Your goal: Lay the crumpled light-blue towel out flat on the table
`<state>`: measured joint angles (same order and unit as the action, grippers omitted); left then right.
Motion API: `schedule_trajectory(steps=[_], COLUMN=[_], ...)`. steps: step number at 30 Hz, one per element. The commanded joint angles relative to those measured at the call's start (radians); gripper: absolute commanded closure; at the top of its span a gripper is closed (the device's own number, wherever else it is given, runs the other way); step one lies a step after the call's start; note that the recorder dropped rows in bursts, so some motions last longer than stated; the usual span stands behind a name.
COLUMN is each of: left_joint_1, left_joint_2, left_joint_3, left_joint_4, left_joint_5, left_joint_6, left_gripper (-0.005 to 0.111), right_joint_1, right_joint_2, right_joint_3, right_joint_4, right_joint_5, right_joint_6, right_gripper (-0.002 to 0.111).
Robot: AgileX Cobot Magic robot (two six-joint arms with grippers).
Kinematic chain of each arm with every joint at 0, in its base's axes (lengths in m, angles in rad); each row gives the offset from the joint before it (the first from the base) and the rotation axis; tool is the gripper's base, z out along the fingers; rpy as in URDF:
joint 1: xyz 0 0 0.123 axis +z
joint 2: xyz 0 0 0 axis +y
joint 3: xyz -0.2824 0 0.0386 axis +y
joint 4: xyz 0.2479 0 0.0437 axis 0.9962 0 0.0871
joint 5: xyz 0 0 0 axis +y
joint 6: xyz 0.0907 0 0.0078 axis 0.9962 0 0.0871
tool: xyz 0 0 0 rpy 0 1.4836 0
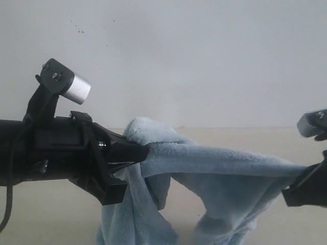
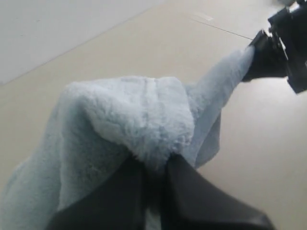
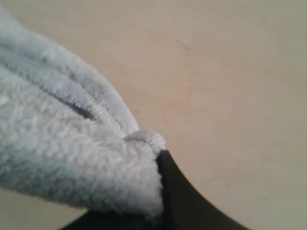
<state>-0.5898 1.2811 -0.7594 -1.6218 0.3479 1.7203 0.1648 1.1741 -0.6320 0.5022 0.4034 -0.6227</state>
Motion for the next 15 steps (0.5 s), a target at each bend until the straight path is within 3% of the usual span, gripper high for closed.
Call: schedule_trajectory(steps=[1, 8, 11, 15], left_joint_1=[-0.002, -0.002, -0.002, -0.002], left_joint_2=[0.003, 0.021, 0.021, 0.021], left_joint_3=[0.007, 0.007, 0.007, 0.007], left_joint_4=[0.001, -0.003, 0.01, 0.112], left_joint_5=[-0.015, 0.024, 0.034, 0.097], left_joint_6=[-0.008, -0.058, -0.097, -0.165], left_gripper=[0.093, 0.045, 0.041, 0.042], right_joint_1=[-0.065, -0.063, -0.063, -0.063], right_joint_2=[-0.024, -0.024, -0.024, -0.024], right_joint_3=[-0.086, -0.186, -0.23, -0.308], right_joint_4=[-0.097, -0.097, -0.132, -0.335], right_joint_5=[0.111, 0.145, 0.147, 0.147], right_joint_6=[0.069, 0.082, 0.089, 0.219], right_gripper=[0.107, 0.107, 0.107, 0.107])
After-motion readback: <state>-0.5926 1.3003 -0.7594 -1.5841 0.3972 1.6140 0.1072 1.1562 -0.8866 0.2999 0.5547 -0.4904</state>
